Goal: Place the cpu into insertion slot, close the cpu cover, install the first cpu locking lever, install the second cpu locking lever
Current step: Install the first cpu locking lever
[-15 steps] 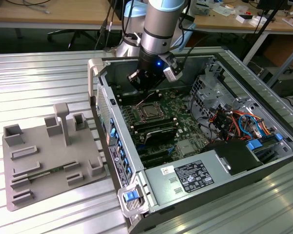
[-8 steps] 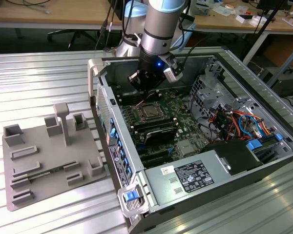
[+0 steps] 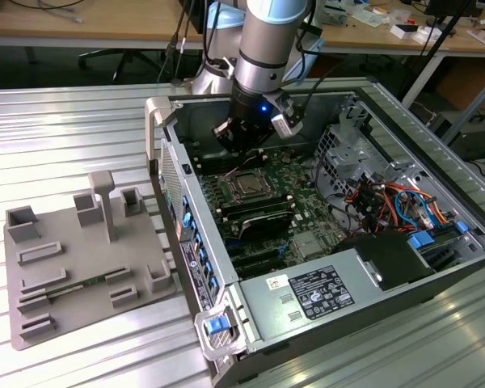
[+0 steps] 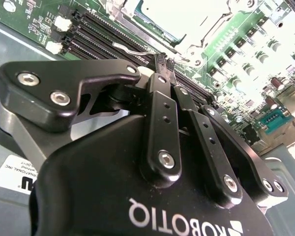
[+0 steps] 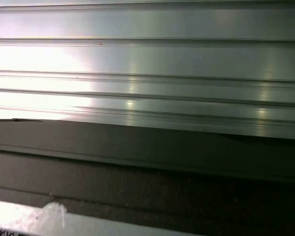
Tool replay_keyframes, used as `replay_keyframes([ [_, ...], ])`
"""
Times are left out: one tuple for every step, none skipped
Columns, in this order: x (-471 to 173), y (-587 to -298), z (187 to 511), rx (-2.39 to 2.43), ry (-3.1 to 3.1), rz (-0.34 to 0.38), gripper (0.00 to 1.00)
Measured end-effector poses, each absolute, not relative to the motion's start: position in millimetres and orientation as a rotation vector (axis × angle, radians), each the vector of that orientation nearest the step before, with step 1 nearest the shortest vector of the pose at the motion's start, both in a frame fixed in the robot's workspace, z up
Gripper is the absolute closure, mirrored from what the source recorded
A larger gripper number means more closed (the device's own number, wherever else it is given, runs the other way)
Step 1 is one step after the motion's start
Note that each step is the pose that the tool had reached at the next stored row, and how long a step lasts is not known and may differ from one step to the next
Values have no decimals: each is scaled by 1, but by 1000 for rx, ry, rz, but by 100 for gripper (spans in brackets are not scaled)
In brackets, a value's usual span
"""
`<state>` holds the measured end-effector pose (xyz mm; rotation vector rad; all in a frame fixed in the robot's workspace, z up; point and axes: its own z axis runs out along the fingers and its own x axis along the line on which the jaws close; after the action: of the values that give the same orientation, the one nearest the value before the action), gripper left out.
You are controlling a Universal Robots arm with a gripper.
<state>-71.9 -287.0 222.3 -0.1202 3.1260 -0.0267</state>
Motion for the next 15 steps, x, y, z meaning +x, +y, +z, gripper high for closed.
replay_keyframes([
  [-72, -287, 222, -120, 3126, -27, 89],
  [-71, -287, 222, -120, 3126, -27, 89],
  [-71, -287, 222, -120, 3126, -27, 89],
  [-71, -287, 222, -120, 3126, -27, 89],
  [-70, -287, 222, -120, 3126, -27, 89],
  [-70, -287, 221, -120, 3126, -27, 89],
  [-69, -287, 221, -120, 3126, -27, 89],
  [-69, -287, 221, -120, 3126, -27, 89],
  [-69, -287, 221, -120, 3126, -27, 89],
  [-68, -287, 221, -120, 3126, -27, 89],
  [-68, -287, 221, -120, 3126, -27, 89],
  [-67, -287, 220, -120, 3126, -27, 89],
  [-67, -287, 220, -120, 3126, -27, 89],
  [-67, -287, 220, -120, 3126, -27, 89],
  [-67, -287, 220, -120, 3126, -27, 89],
])
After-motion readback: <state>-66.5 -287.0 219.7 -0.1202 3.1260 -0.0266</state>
